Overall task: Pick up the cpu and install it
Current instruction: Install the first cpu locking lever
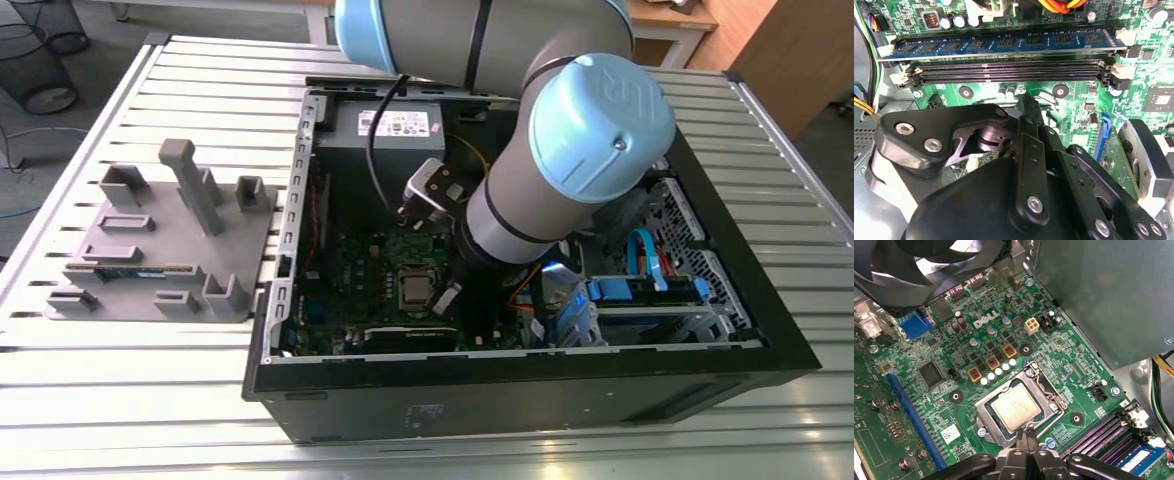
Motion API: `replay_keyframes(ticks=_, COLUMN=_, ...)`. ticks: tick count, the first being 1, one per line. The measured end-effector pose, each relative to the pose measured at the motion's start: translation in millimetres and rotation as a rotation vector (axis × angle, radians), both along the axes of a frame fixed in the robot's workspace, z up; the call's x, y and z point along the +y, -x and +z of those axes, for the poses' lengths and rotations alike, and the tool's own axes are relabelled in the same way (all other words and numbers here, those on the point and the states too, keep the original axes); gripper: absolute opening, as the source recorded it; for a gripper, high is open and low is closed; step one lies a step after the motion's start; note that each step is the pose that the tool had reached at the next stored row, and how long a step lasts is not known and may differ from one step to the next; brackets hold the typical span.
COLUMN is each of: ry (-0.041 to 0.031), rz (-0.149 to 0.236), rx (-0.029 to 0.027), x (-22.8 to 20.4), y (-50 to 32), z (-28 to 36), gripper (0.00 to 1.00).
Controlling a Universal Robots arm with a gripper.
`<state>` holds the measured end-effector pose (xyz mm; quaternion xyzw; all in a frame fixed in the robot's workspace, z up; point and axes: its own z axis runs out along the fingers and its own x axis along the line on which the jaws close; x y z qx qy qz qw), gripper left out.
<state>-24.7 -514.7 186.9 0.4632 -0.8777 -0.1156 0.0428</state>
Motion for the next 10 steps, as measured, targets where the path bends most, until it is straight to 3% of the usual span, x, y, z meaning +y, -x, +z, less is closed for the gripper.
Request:
replay_keyframes(ticks=5, ry=0.0011, rz=-0.001, rx=0.0000, x=0.0, y=0.0, z=1.6, gripper=0.11)
replay_keyframes(ticks=10, ry=0.0133, rz=-0.007, rx=0.0000, x=0.2, y=0.0, z=13.4, gripper=0.11)
